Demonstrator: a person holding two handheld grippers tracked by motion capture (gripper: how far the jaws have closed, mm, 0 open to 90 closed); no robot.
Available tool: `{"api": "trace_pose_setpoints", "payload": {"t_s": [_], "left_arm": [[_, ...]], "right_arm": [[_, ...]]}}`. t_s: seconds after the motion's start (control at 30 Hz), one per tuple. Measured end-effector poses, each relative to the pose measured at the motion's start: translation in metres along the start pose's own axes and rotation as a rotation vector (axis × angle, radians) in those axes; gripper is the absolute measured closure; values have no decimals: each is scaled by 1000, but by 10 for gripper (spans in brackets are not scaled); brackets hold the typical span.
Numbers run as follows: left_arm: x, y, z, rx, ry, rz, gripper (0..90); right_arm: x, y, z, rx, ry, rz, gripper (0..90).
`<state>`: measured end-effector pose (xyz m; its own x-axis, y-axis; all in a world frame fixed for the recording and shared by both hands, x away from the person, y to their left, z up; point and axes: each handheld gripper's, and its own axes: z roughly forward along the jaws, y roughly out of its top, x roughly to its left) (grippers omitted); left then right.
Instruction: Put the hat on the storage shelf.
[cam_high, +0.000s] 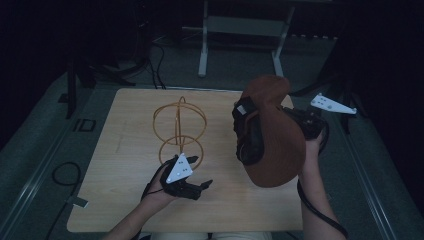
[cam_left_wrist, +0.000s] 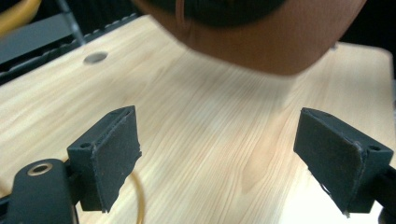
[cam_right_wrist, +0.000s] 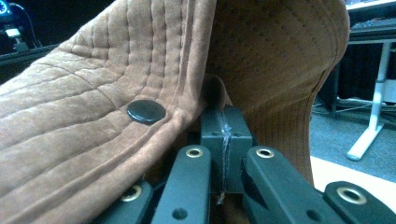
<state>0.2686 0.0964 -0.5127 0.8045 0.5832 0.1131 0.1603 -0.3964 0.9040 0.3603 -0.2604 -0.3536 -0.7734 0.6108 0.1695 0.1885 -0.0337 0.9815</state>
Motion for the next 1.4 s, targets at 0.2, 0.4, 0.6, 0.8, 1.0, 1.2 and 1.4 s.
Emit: {"api": "trace_pose_setpoints", "payload": {"t_s": [0.2,0.4,0.6,0.8,1.0,1.2,1.4], "left_arm": [[13,-38,-15,38,57,-71,148],[22,-62,-35,47,113,-128,149],[30,-83,-51,70,158,-163,149],[37,-94,-57,89,189,-177,149],[41,-101,-67,72,220,-206,148],[42,-105,-79,49,245,-231,149],[45,-110,-86,42,270,-242,149]], "right_arm": [[-1,10,18,11,-5,-6,899],[-2,16,32,14,-10,-6,899],[0,29,53,10,-16,-12,899],[5,40,75,2,-25,-25,899],[19,48,105,14,-31,-51,899],[41,53,137,54,-16,-73,898],[66,53,162,100,70,-79,897]]}}
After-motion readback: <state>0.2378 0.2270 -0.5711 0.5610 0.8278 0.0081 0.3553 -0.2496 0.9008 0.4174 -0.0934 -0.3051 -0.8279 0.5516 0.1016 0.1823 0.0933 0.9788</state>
